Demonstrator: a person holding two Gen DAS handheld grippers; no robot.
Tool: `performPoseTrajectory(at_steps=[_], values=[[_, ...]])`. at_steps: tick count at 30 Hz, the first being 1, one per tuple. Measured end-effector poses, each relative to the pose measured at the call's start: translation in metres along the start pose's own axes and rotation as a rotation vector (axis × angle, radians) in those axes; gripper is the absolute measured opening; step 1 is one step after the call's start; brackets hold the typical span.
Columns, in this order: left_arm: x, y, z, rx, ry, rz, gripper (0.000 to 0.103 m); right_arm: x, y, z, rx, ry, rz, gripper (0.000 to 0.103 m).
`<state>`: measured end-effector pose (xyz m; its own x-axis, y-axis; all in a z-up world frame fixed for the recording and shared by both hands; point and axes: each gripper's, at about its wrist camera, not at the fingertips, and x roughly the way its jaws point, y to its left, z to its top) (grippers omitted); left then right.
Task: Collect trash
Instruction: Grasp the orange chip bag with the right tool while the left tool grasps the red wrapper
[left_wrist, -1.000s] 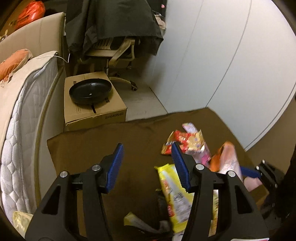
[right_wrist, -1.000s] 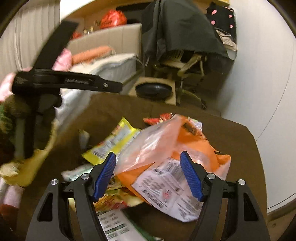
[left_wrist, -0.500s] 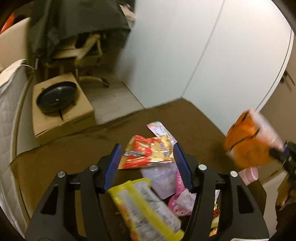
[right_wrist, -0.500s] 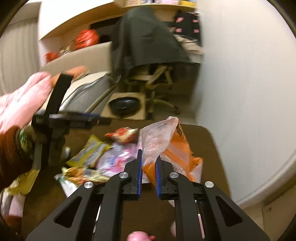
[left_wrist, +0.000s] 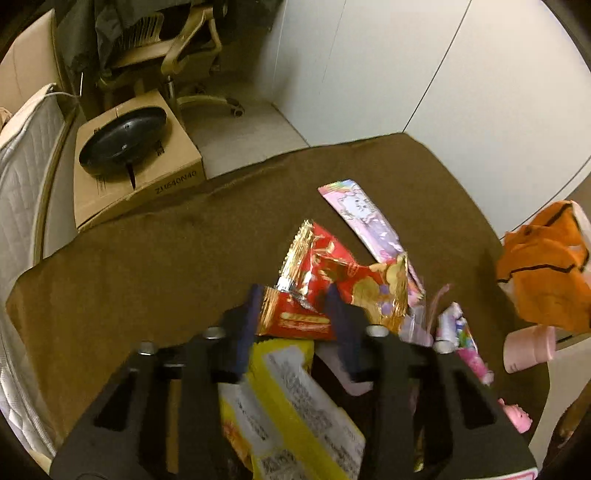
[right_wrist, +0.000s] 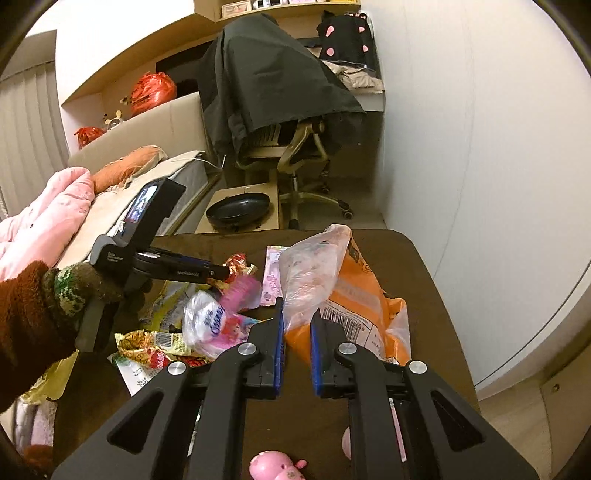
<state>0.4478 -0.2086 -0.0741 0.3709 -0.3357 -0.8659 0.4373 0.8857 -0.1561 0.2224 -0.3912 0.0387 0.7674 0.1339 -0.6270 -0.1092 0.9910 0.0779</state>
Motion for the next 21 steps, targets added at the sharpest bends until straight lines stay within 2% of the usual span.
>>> performPoseTrajectory(at_steps=[6,12,13,15,18,21], values=[[-0.040,-0.005,-0.021,0.010,-0.077,0.004,0.000,-0.013,0.014,0.002,-0.020,-0.028,0.014,0.012],[-0.077,-0.013,-0.036,0.045,-0.125,-0.046,0.003,-0.039,0.028,0.001,-0.055,-0.071,0.001,0.012],[-0.080,-0.013,-0.035,0.038,-0.134,-0.063,0.008,-0.044,0.029,0.000,-0.066,-0.079,-0.016,0.012],[-0.077,-0.012,-0.032,-0.018,-0.131,-0.087,0.054,-0.052,0.027,-0.002,-0.086,-0.093,-0.057,0.012],[-0.060,-0.014,-0.023,-0.100,-0.080,-0.121,0.058,-0.058,0.015,-0.004,-0.082,-0.098,-0.096,0.012],[-0.036,-0.014,-0.013,-0.209,-0.046,-0.061,0.058,-0.057,-0.001,-0.008,-0.058,-0.090,-0.113,0.012]])
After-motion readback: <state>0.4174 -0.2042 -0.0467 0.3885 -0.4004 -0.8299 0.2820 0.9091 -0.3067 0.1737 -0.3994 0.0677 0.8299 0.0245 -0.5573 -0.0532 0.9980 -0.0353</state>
